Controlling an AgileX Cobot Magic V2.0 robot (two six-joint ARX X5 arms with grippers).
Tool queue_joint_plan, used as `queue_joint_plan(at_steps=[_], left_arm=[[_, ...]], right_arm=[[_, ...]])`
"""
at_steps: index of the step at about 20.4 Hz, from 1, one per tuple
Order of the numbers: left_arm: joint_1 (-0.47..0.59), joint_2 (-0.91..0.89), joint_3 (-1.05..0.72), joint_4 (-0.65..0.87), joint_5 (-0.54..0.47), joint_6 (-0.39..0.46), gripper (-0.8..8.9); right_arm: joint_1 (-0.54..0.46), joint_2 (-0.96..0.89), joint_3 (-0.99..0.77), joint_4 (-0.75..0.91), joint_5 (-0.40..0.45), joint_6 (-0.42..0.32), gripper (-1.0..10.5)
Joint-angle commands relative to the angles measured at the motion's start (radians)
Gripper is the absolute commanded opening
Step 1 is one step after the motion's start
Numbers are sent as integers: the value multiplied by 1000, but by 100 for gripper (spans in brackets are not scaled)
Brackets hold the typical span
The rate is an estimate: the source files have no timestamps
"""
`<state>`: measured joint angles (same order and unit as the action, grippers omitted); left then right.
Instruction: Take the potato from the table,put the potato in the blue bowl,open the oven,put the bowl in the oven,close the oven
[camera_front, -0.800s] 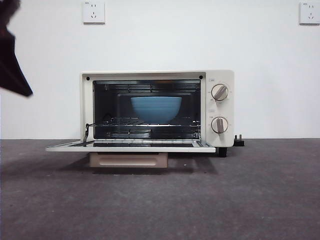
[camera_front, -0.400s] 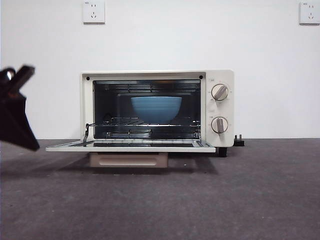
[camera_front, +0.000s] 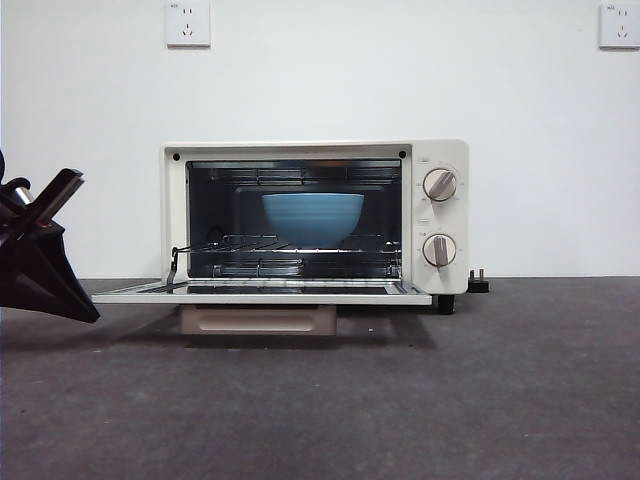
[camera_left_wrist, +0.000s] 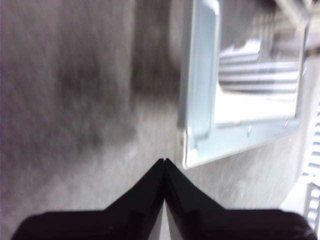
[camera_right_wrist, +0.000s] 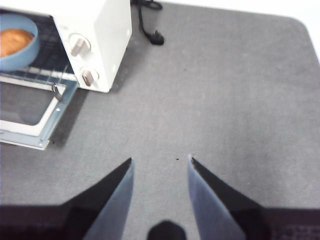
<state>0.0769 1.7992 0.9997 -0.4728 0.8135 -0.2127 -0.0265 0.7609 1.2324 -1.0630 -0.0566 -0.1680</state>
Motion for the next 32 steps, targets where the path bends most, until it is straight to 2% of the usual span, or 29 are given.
queue_joint_plan(at_steps=[1, 5, 9, 17, 22, 27, 32], left_arm=[[5, 18, -5, 31, -4, -77, -8], [5, 18, -5, 89, -3, -136, -9], [3, 18, -5, 100, 12, -145, -9], [3, 18, -5, 122, 126, -161, -8], [3, 18, -1, 235, 214, -272, -8], [3, 17, 16, 380, 236, -424, -8], [1, 17, 128, 392, 241, -468, -8]], right_arm=[[-2, -16, -9, -14, -4, 19, 184], [-1, -41, -9, -24, -33, 53, 184], [-1, -46, -9, -34, -34, 60, 184], [-1, -46, -9, -36, -76, 72, 184], [-1, -46, -9, -36, -111, 84, 184], [-1, -46, -9, -36, -112, 97, 184], [-1, -46, -9, -36, -112, 107, 184]])
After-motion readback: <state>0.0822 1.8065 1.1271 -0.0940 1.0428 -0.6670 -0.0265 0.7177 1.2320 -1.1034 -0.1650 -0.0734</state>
